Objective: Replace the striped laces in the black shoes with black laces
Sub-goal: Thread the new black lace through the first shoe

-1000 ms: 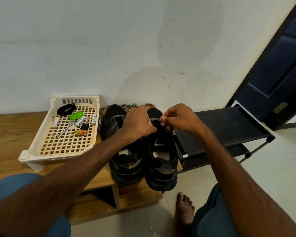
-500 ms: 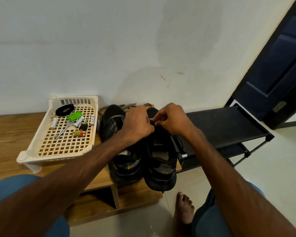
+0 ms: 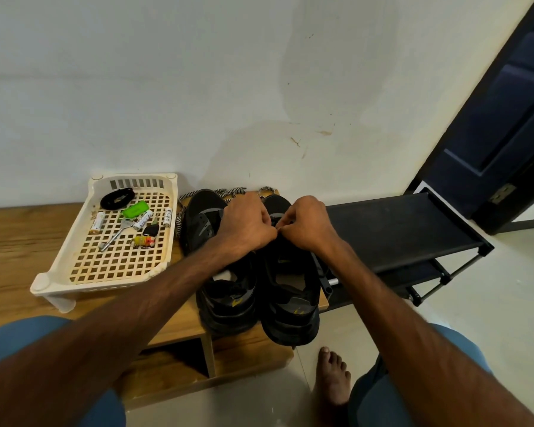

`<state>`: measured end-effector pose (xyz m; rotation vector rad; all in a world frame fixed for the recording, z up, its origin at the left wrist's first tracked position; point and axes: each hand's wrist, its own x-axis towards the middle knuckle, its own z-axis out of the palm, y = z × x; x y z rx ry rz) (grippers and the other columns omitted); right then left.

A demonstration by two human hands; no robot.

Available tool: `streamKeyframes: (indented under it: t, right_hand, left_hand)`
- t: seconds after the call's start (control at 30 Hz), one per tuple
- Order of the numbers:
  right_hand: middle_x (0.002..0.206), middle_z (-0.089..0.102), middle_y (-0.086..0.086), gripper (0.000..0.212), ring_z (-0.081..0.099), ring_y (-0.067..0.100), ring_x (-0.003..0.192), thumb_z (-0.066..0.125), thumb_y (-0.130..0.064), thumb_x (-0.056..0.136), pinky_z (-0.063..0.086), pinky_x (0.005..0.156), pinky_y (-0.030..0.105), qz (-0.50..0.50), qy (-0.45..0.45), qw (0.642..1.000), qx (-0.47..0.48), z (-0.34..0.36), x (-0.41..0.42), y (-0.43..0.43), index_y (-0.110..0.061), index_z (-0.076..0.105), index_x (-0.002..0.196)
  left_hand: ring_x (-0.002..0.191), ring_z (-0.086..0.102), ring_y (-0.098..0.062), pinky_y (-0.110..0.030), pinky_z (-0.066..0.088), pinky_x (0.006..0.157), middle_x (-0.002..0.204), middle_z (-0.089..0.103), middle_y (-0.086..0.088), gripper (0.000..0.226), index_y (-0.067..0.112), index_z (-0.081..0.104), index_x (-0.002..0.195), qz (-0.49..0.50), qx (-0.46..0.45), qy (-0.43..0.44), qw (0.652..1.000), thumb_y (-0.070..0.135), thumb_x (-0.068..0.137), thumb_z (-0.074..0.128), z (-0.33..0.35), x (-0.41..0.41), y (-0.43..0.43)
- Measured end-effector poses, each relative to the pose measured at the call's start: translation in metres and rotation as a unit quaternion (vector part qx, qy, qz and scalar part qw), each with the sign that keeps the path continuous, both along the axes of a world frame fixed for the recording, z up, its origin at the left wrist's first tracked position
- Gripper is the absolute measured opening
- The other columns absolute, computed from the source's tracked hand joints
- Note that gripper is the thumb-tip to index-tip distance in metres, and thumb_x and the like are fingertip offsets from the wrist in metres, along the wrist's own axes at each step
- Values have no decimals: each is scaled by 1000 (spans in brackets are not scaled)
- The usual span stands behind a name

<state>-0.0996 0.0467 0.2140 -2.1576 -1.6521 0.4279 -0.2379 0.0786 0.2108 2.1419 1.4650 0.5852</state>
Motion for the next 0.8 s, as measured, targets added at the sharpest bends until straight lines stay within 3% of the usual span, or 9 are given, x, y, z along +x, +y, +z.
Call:
streamKeyframes:
  t: [0.27, 0.5, 0.57, 0.6, 0.63, 0.7, 0.73, 0.77, 0.8]
  right_hand:
    - [89, 78, 5, 3, 70, 11, 86, 82, -15, 86, 59, 82, 27, -36, 106, 994, 12, -5, 4, -5, -12, 83, 87]
    - [88, 70, -4, 8, 69, 14, 93, 83, -17, 86, 58, 85, 30, -7, 52, 998, -27, -3, 10, -6, -17, 82, 93]
    - [91, 70, -4, 10, 70, 17, 94, 80, -14, 88, 59, 89, 35, 0, 32, 999, -39, -2, 11, -6, -18, 82, 97]
    - [94, 72, -2, 9, 70, 16, 94, 80, -14, 88, 60, 89, 35, 5, 35, 999, -39, -2, 12, -6, -17, 82, 97]
    - [96, 74, -1, 8, 70, 14, 93, 80, -14, 89, 60, 87, 32, 12, 47, 998, -33, 0, 14, -7, -16, 81, 97]
    - [96, 74, -1, 5, 68, 8, 90, 79, -16, 89, 55, 76, 20, 28, 79, 996, -11, 4, 19, -8, -16, 80, 95]
    - [94, 74, -3, 3, 66, 4, 87, 78, -17, 91, 50, 70, 15, 32, 97, 995, 5, 7, 22, -9, -18, 77, 93]
    - [92, 72, -5, 3, 65, 2, 85, 76, -19, 92, 45, 67, 13, 32, 117, 992, 23, 10, 25, -10, -22, 74, 91]
    - [90, 72, -6, 6, 65, 2, 83, 74, -20, 94, 44, 65, 13, 29, 141, 989, 39, 13, 29, -10, -24, 72, 90]
  left_hand:
    - [56, 72, -8, -18, 59, 56, 81, 75, -5, 6, 8, 79, 91, -24, -75, -63, 995, 8, 92, 73, -5, -2, 7]
    - [82, 74, -22, -42, 62, 79, 90, 77, -13, 17, -4, 77, 85, -10, -19, -11, 1000, 4, 85, 62, -2, -3, 12]
    - [80, 75, -24, -44, 63, 78, 92, 77, -14, 22, -10, 73, 89, 11, -35, -125, 991, 2, 92, 55, 6, -8, 18]
    - [82, 76, -27, -43, 64, 80, 93, 76, -15, 23, -9, 71, 97, 39, -84, -255, 962, 3, 96, 52, 15, -14, 25]
    - [86, 76, -29, -42, 63, 82, 94, 76, -16, 22, -8, 66, 104, 66, -158, -416, 893, 3, 99, 47, 26, -21, 33]
    - [78, 76, -26, -40, 64, 80, 85, 74, -12, 18, 0, 57, 100, 68, -276, -668, 688, 3, 100, 39, 44, -36, 47]
    - [63, 69, -19, -34, 63, 70, 75, 69, -6, 17, 6, 54, 93, 62, -303, -712, 631, 4, 99, 37, 48, -41, 51]
    - [51, 55, -12, -25, 57, 55, 66, 61, 0, 17, 10, 51, 90, 54, -320, -704, 632, 5, 99, 37, 49, -43, 51]
    - [47, 42, -9, -19, 45, 44, 64, 56, 3, 16, 13, 50, 88, 38, -325, -647, 689, 8, 100, 39, 47, -42, 50]
